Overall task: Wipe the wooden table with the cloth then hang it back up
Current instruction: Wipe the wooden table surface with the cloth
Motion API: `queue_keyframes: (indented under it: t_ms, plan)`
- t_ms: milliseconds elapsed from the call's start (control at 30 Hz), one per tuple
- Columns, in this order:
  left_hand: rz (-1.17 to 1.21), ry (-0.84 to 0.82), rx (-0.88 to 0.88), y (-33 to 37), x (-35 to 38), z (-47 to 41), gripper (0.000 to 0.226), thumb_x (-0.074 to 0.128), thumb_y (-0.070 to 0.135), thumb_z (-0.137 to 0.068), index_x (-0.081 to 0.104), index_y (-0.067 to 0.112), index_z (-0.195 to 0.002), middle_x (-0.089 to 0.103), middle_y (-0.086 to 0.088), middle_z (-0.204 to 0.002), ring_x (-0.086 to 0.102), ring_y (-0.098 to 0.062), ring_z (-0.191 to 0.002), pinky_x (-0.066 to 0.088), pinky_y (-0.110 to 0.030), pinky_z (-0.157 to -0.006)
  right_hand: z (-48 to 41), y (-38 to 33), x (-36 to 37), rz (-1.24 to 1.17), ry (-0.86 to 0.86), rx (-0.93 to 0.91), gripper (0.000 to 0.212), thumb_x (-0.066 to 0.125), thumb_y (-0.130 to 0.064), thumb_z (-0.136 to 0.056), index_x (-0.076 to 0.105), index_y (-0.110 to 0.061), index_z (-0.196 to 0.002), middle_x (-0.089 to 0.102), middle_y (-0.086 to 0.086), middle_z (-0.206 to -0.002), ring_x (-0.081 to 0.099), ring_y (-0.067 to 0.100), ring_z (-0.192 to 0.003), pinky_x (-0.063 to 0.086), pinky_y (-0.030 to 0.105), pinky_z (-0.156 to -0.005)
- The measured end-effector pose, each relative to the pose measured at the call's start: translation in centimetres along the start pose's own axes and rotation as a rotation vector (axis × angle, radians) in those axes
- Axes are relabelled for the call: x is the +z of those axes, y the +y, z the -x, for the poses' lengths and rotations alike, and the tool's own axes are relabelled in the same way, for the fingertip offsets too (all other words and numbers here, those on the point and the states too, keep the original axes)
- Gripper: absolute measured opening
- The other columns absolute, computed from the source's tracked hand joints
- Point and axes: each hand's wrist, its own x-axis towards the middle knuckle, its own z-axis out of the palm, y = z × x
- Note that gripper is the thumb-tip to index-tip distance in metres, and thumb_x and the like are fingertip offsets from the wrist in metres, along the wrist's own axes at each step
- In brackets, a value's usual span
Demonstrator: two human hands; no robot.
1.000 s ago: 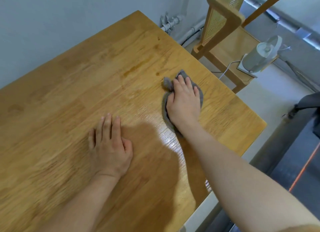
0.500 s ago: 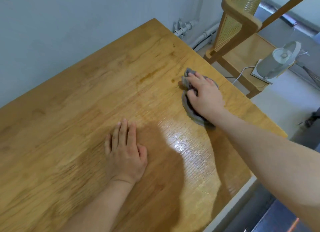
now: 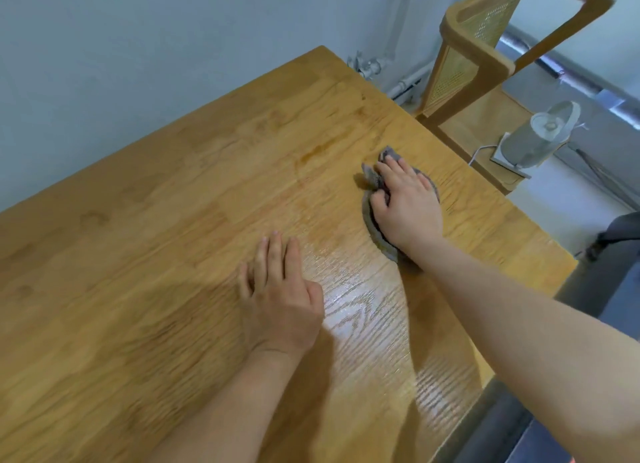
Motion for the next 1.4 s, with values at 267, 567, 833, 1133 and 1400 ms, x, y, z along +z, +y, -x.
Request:
queue_keyframes:
  t_ms: [267,567,833,1133,1400]
  plan:
    - [0.012,0.02,-0.009,-0.1,0.2,0.2,0.054,0.044,0.029,-0.08,0.05,0.004,-0.128,0.048,-0.012,-0.142,0.038,-0.028,-0.136,0.029,-0.051,-0.11,3.9,-10.1,2.4,-0.169,-0.182,-0.391,0.051,0.042,-0.028,-0.087,0.052,-0.024,-0.136,0.042,-0.005,-0.15,0.027,0.014,-0.143,0.016,0.037,-0.117]
    - [0.099,0.025,-0.006,-0.2,0.3,-0.1,0.045,0.035,0.026,-0.084,0.052,0.013,-0.124,0.044,-0.011,-0.146,0.033,-0.027,-0.14,0.022,-0.051,-0.114,-1.5,-5.5,1.4,-0.003,-0.036,-0.082,0.055,0.039,-0.03,-0.091,0.04,-0.016,-0.144,0.033,0.003,-0.154,0.021,0.021,-0.145,0.018,0.045,-0.118]
    - [0.136,0.111,-0.046,-0.2,0.0,-0.3,0.034,0.04,0.02,-0.081,0.056,0.012,-0.11,0.054,-0.005,-0.135,0.042,-0.021,-0.131,0.031,-0.044,-0.107,-3.8,-7.3,1.9,-0.057,-0.199,-0.613,0.057,0.035,-0.037,-0.085,0.05,-0.02,-0.138,0.043,-0.001,-0.149,0.03,0.016,-0.142,0.022,0.038,-0.116]
    - [-0.017,0.011,-0.306,-5.8,-1.6,-11.8,0.054,0.028,0.038,-0.096,0.028,0.017,-0.146,0.024,-0.005,-0.157,0.017,-0.023,-0.145,0.017,-0.051,-0.114,-3.7,-6.4,2.2,0.004,-0.166,-0.609,0.056,0.038,-0.034,-0.089,0.047,-0.013,-0.14,0.041,0.006,-0.15,0.032,0.024,-0.142,0.028,0.047,-0.114]
    - [-0.088,0.06,-0.325,-7.1,-1.4,-12.8,0.056,0.029,0.036,-0.094,0.03,0.019,-0.148,0.025,-0.003,-0.158,0.018,-0.02,-0.145,0.019,-0.049,-0.115,-9.0,-12.4,4.4,-0.008,-0.216,-0.628,0.058,0.037,-0.037,-0.088,0.043,-0.021,-0.143,0.036,0.0,-0.153,0.024,0.018,-0.145,0.017,0.042,-0.117]
